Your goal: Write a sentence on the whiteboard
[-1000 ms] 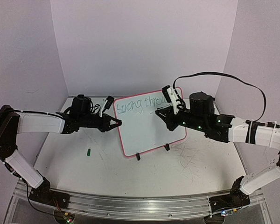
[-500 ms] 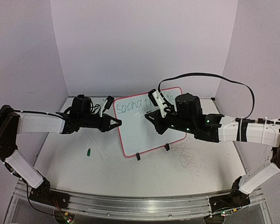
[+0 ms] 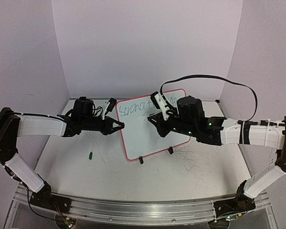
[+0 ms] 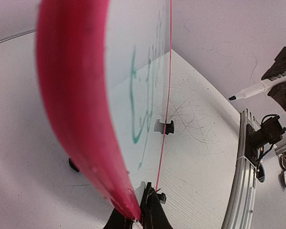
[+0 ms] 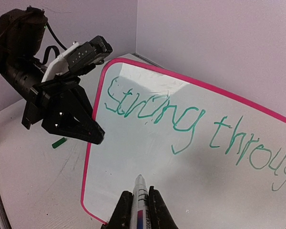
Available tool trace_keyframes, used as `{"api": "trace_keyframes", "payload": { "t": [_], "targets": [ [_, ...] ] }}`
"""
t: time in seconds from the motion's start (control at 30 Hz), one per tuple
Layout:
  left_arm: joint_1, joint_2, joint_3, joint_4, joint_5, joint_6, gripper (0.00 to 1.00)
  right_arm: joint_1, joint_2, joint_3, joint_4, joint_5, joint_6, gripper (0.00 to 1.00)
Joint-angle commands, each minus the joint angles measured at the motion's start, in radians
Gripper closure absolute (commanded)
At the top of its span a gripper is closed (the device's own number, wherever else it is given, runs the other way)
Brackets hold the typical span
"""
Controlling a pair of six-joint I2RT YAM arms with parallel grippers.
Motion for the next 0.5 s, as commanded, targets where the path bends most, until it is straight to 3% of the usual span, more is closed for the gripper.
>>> {"api": "trace_keyframes", "payload": {
  "t": [0.0,0.47],
  "targets": [
    [0.017,0.005,0.005,-0.058,-0.233,0.085,1.0,0.006,0.032,0.053,0.018,0.044,0.015,1.0],
    [0.016,0.012,0.008,-0.058,-0.228,0.089,1.0,0.066,0.138,0.12,0.007,0.057,-0.033,1.0]
  ]
}}
